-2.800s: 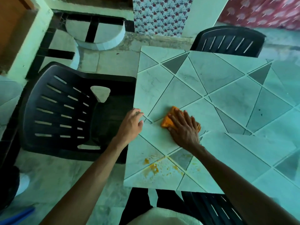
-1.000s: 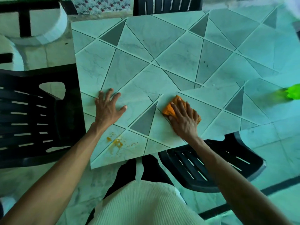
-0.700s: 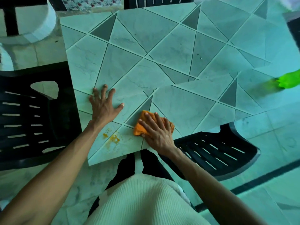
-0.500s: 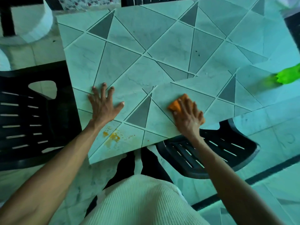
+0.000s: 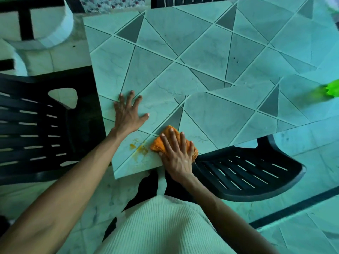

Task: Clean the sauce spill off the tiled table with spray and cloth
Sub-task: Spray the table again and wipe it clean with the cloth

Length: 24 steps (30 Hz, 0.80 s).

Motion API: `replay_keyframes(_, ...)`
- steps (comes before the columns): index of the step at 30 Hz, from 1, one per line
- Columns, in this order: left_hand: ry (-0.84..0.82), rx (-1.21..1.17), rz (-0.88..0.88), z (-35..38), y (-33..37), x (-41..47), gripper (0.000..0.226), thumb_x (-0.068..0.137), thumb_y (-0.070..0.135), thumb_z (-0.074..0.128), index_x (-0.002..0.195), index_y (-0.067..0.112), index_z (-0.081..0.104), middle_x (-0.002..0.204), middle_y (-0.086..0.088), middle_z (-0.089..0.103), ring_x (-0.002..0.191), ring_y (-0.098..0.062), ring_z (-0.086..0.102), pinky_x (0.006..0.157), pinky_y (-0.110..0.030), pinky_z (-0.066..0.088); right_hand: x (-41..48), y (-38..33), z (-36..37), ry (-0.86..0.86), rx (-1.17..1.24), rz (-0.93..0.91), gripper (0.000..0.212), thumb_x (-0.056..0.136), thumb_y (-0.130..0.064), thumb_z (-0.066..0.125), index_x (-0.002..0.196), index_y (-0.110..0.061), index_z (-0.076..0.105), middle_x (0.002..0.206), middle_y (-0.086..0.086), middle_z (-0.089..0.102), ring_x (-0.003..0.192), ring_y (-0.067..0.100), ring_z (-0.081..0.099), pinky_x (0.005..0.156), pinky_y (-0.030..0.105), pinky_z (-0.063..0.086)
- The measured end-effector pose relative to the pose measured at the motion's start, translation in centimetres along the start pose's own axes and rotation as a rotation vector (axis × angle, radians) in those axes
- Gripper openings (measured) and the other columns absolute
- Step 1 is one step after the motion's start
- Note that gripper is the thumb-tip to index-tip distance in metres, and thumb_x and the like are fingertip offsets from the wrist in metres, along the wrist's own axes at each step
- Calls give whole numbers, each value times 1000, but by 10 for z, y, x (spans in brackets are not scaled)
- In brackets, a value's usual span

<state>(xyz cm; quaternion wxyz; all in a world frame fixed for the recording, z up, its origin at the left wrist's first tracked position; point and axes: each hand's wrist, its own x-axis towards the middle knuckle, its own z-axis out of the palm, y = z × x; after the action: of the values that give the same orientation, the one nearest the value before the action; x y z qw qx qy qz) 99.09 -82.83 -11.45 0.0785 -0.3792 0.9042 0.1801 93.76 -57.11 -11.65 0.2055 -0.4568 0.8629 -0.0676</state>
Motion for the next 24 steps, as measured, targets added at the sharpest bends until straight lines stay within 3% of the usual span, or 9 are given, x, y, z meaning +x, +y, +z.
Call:
replay_keyframes(4, 23, -120, 70, -6, -16, -4, 67, 90, 40, 63, 149, 19, 39, 162, -6, 22, 149, -37, 11, 119, -54, 15, 45, 19, -17, 44, 43, 170, 63, 101, -63, 28, 157, -46, 4, 167, -12, -11, 154, 28, -13, 119, 64, -1)
replay_keyframes(7, 46, -365, 73, -11, -34, -7, 47, 96, 16, 55, 142, 10, 49, 157, -5, 33, 148, -25, 23, 121, -38, 19, 94, 3, -23, 118, 61, 256, 63, 100, -61, 29, 158, -40, 11, 168, -6, -4, 154, 31, -5, 118, 64, 6)
replay_keyframes(9, 57, -480, 41, -16, -47, -10, 43, 95, 1, 47, 138, 6, 52, 153, -5, 41, 144, -19, 33, 120, -26, 21, 103, -18, -18, 126, 19, 158, 64, 100, -60, 30, 158, -38, 13, 169, -4, -2, 154, 31, -2, 118, 62, 7)
replay_keyframes(12, 60, -487, 25, -20, -61, -11, 48, 91, -8, 42, 136, 4, 54, 148, -8, 47, 140, -17, 40, 114, -12, 19, 72, -53, 5, 96, -78, -169, 63, 101, -60, 30, 158, -38, 14, 169, -4, 1, 155, 32, -1, 118, 60, 10)
replay_keyframes(15, 22, -498, 27, -21, -66, -12, 47, 95, -6, 40, 138, 8, 53, 150, -4, 45, 141, -13, 38, 115, -14, 19, 35, -66, 18, -10, -149, -480, 62, 102, -60, 29, 158, -39, 13, 168, -6, 2, 155, 31, -1, 119, 61, 11)
replay_keyframes(17, 15, -510, 33, -21, -66, -14, 47, 97, -3, 40, 141, 10, 50, 152, 0, 43, 142, -10, 35, 116, -16, 20, 26, -49, 16, -21, -184, -541, 61, 101, -60, 28, 158, -42, 13, 168, -8, 2, 155, 29, 1, 120, 58, 11)
replay_keyframes(20, 22, -514, 59, -18, -67, -17, 46, 98, -2, 39, 141, 8, 49, 153, -2, 42, 143, -11, 34, 118, -20, 21, 39, -12, 1, 33, -166, -385, 61, 100, -61, 36, 156, -43, 20, 167, -10, 9, 155, 28, 7, 117, 58, 20)
replay_keyframes(24, 71, -527, 53, -15, -74, -29, 47, 97, -4, 38, 141, 8, 50, 151, -4, 44, 141, -13, 38, 118, -22, 23, 97, -20, -20, 69, -73, -89, 62, 99, -64, 30, 156, -43, 18, 168, -9, 7, 154, 31, 6, 118, 56, 12)
